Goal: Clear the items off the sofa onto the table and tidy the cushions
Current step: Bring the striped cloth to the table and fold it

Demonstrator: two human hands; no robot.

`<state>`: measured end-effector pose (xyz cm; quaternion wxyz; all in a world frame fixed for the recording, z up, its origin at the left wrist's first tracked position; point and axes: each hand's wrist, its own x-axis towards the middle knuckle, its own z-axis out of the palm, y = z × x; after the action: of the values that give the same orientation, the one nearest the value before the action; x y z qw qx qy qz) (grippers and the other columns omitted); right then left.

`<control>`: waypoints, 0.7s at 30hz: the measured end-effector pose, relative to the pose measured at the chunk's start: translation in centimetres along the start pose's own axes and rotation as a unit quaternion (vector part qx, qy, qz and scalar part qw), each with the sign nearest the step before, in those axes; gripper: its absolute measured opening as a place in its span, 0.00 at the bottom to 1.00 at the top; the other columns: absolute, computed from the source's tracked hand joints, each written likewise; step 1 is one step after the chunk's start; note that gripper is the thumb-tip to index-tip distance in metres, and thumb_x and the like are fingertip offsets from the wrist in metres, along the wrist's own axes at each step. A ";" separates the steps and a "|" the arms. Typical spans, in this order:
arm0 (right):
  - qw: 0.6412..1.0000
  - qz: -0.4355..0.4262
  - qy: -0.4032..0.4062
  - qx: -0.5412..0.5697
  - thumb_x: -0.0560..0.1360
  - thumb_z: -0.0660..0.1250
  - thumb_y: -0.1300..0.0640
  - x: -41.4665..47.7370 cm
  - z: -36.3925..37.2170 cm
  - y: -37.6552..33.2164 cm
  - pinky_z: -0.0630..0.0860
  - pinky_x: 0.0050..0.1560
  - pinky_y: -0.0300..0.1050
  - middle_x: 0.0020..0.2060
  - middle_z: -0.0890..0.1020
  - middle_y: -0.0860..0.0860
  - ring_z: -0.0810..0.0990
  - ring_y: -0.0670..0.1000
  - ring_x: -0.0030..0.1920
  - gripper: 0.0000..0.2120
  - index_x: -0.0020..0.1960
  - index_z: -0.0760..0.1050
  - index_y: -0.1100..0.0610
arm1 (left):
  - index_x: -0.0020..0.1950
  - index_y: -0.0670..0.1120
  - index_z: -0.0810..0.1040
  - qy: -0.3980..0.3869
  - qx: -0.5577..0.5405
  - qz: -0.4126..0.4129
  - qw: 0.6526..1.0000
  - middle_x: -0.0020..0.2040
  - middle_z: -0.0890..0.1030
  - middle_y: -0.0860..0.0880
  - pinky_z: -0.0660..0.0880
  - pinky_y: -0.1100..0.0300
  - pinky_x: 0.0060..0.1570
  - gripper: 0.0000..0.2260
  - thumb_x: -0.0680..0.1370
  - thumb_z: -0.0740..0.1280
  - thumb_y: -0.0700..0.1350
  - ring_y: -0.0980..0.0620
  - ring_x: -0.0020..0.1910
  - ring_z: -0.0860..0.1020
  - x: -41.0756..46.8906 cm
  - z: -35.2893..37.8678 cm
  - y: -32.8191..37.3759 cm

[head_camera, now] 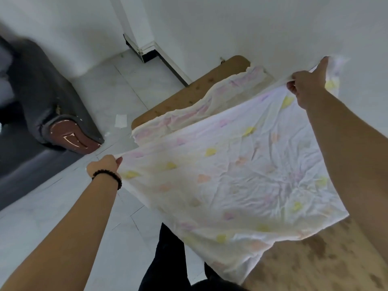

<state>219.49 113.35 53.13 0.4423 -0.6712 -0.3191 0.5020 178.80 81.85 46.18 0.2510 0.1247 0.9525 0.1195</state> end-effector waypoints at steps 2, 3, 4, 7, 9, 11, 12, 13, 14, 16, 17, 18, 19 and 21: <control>1.000 0.008 0.010 -0.012 0.72 0.55 0.75 1.7 3.0 0.1 0.68 0.37 0.37 0.58 0.74 0.47 0.65 0.48 0.34 0.45 0.79 0.49 0.38 | 0.63 0.41 0.75 -0.007 0.011 0.001 1.000 0.56 0.80 0.40 0.73 0.61 0.45 0.18 0.84 0.53 0.50 0.44 0.57 0.79 4.1 0.1 1.2; 1.000 0.008 0.016 -0.019 0.72 0.55 0.74 2.6 4.4 0.4 0.68 0.37 0.36 0.61 0.74 0.49 0.66 0.48 0.33 0.45 0.78 0.49 0.38 | 0.62 0.43 0.75 -0.007 -0.005 -0.006 1.000 0.55 0.80 0.42 0.72 0.58 0.47 0.19 0.84 0.51 0.52 0.44 0.56 0.79 6.0 0.1 2.1; 0.999 0.007 0.024 -0.024 0.71 0.54 0.74 3.6 6.0 0.7 0.68 0.35 0.36 0.64 0.73 0.50 0.67 0.47 0.31 0.45 0.78 0.49 0.38 | 0.61 0.44 0.76 -0.011 -0.004 -0.011 1.000 0.54 0.81 0.43 0.70 0.57 0.49 0.20 0.84 0.49 0.53 0.45 0.55 0.79 7.7 0.2 2.8; 0.998 -0.004 0.047 -0.049 0.74 0.55 0.72 6.7 10.9 1.6 0.70 0.34 0.34 0.69 0.70 0.52 0.71 0.46 0.29 0.43 0.78 0.49 0.36 | 0.61 0.43 0.76 -0.055 0.023 -0.006 0.998 0.53 0.81 0.43 0.68 0.56 0.47 0.21 0.84 0.49 0.54 0.44 0.54 0.79 12.4 1.4 5.0; 0.996 -0.002 0.051 -0.074 0.74 0.53 0.72 8.6 14.0 2.4 0.73 0.33 0.33 0.72 0.67 0.53 0.70 0.47 0.35 0.43 0.78 0.49 0.36 | 0.61 0.43 0.75 -0.072 -0.015 -0.045 0.996 0.52 0.81 0.43 0.66 0.57 0.43 0.21 0.84 0.50 0.54 0.44 0.53 0.80 15.1 2.7 6.1; 0.995 0.004 0.064 -0.079 0.75 0.54 0.72 10.8 16.3 3.9 0.75 0.34 0.33 0.68 0.69 0.49 0.71 0.48 0.40 0.42 0.78 0.50 0.38 | 0.62 0.43 0.74 -0.077 -0.064 -0.080 0.992 0.52 0.81 0.43 0.67 0.58 0.41 0.20 0.84 0.50 0.54 0.45 0.50 0.80 17.2 4.4 6.7; 0.995 0.017 0.064 -0.071 0.75 0.55 0.71 12.3 16.9 5.1 0.78 0.37 0.35 0.65 0.71 0.48 0.73 0.48 0.42 0.39 0.77 0.52 0.39 | 0.64 0.42 0.74 -0.093 -0.138 -0.118 0.979 0.54 0.81 0.42 0.69 0.59 0.41 0.19 0.85 0.51 0.52 0.46 0.48 0.80 17.9 5.2 6.6; 0.996 0.034 0.050 -0.064 0.77 0.58 0.68 12.8 17.7 6.1 0.80 0.41 0.39 0.61 0.73 0.48 0.75 0.48 0.44 0.35 0.76 0.56 0.40 | 0.66 0.40 0.72 -0.107 -0.248 -0.160 0.949 0.57 0.80 0.40 0.72 0.60 0.40 0.17 0.84 0.54 0.48 0.47 0.45 0.80 18.7 6.3 6.1; 0.995 0.044 0.024 -0.085 0.79 0.61 0.62 12.9 18.6 6.8 0.81 0.45 0.42 0.56 0.74 0.48 0.75 0.47 0.45 0.26 0.72 0.61 0.42 | 0.69 0.37 0.69 -0.133 -0.343 -0.208 0.906 0.61 0.78 0.37 0.75 0.60 0.39 0.17 0.83 0.59 0.43 0.48 0.43 0.79 19.1 7.1 5.9; 0.978 0.074 -0.049 -0.188 0.82 0.62 0.50 12.8 19.8 8.6 0.77 0.48 0.38 0.51 0.75 0.45 0.73 0.43 0.45 0.15 0.68 0.69 0.47 | 0.73 0.39 0.63 -0.175 -0.386 -0.230 0.876 0.64 0.73 0.38 0.79 0.53 0.43 0.24 0.79 0.65 0.41 0.47 0.47 0.79 19.7 8.1 5.3; 0.959 0.061 -0.082 -0.265 0.82 0.61 0.47 12.3 20.1 9.4 0.74 0.52 0.35 0.57 0.76 0.45 0.73 0.43 0.50 0.19 0.71 0.69 0.52 | 0.74 0.41 0.62 -0.182 -0.361 -0.241 0.882 0.64 0.72 0.40 0.79 0.49 0.48 0.26 0.78 0.66 0.45 0.45 0.53 0.78 19.7 8.1 5.3; 0.941 0.024 -0.092 -0.324 0.80 0.60 0.44 11.6 20.1 10.0 0.71 0.61 0.36 0.66 0.74 0.49 0.73 0.45 0.58 0.27 0.75 0.66 0.55 | 0.75 0.43 0.60 -0.179 -0.324 -0.244 0.897 0.67 0.69 0.42 0.76 0.45 0.56 0.28 0.78 0.65 0.50 0.43 0.60 0.75 19.5 8.0 5.4; 0.930 -0.009 -0.089 -0.356 0.79 0.59 0.41 10.9 19.7 10.4 0.66 0.70 0.42 0.74 0.68 0.51 0.70 0.48 0.68 0.31 0.77 0.62 0.55 | 0.76 0.44 0.58 -0.165 -0.278 -0.234 0.917 0.71 0.66 0.42 0.70 0.42 0.63 0.30 0.79 0.62 0.55 0.42 0.66 0.70 19.4 7.9 5.7; 0.916 -0.045 -0.075 -0.391 0.81 0.59 0.42 8.9 18.5 10.4 0.58 0.77 0.51 0.78 0.60 0.53 0.61 0.52 0.77 0.30 0.79 0.60 0.52 | 0.79 0.45 0.54 -0.122 -0.152 -0.144 0.970 0.76 0.60 0.40 0.60 0.42 0.71 0.32 0.80 0.57 0.60 0.38 0.73 0.61 18.3 7.3 7.4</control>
<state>204.23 121.95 38.25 0.1418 -0.7354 -0.5524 0.3659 168.37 95.42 33.93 0.3962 -0.0394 0.8931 0.2096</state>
